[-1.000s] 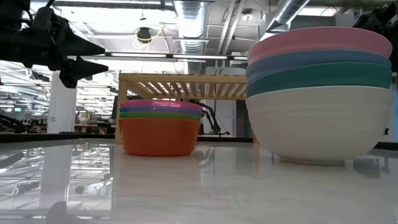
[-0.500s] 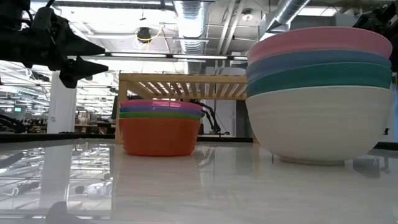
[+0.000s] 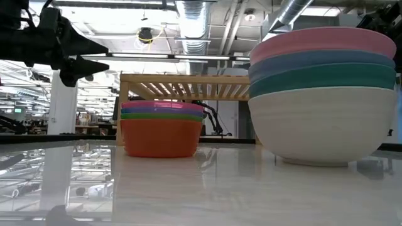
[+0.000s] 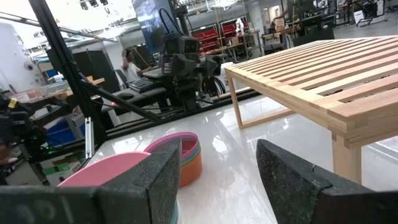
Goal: Place and stack bowls onto a shelf
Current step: Put the pink bowl on the shelf
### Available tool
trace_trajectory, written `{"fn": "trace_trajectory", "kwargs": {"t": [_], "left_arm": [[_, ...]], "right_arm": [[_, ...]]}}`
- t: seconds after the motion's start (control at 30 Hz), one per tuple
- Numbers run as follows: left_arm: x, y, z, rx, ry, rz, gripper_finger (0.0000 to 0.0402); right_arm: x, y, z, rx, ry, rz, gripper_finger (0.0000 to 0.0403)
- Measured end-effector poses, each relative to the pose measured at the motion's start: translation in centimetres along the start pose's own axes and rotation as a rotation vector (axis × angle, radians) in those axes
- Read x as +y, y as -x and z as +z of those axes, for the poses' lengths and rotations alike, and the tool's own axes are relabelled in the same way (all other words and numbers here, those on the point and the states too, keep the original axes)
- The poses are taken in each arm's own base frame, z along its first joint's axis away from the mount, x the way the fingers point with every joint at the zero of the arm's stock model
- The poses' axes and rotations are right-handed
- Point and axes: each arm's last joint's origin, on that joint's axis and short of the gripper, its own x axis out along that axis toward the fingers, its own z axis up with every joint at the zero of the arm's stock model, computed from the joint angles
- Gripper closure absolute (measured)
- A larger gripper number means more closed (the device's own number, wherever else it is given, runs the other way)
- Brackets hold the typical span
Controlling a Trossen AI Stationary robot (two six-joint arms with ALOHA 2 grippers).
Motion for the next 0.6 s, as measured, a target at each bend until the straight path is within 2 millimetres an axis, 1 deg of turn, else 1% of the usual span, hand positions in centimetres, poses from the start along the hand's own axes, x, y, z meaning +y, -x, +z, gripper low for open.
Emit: {"fn": "trace_trajectory", "kwargs": {"t": [0.13,0.23,0.3,0.33,0.43,0.5,0.57,0.6], "left_arm": [[-0.1,0.0,-0.2,0.030,0.198,-0.026,0.0132],[0.0,-0.1,-0.2,0.028,0.225,-0.014,0.0132],[-0.1,-0.1,0.0,0.017,0.248,-0.036,0.0132],[-0.2,-0.1,0.2,0.001,0.315,-0.057,0.0132],[-0.5,0.0,1.1,-0.063,0.591,-0.116,0.0132],[-0.8,0.1,1.7,-0.088,0.747,-0.198,0.0132],[-1.4,0.3,2.9,-0.130,0.893,-0.325,0.0132],[-1.8,0.4,4.0,-0.162,0.922,-0.381,0.0132]], "right_arm": [[0.0,0.0,0.0,0.000,0.000,0.000,0.0168],[0.0,0.0,0.0,0.000,0.000,0.000,0.0168],[0.0,0.0,0.0,0.001,0.001,0.000,0.0168],[0.0,0.0,0.0,0.001,0.002,-0.001,0.0168],[0.0,0.0,0.0,-0.001,0.006,-0.007,0.0168],[-0.1,0.0,0.0,-0.006,0.006,-0.023,0.0168],[-0.1,0.0,0.0,-0.007,0.006,-0.024,0.0168],[-0.1,0.0,0.0,-0.007,0.006,-0.024,0.0168]]}}
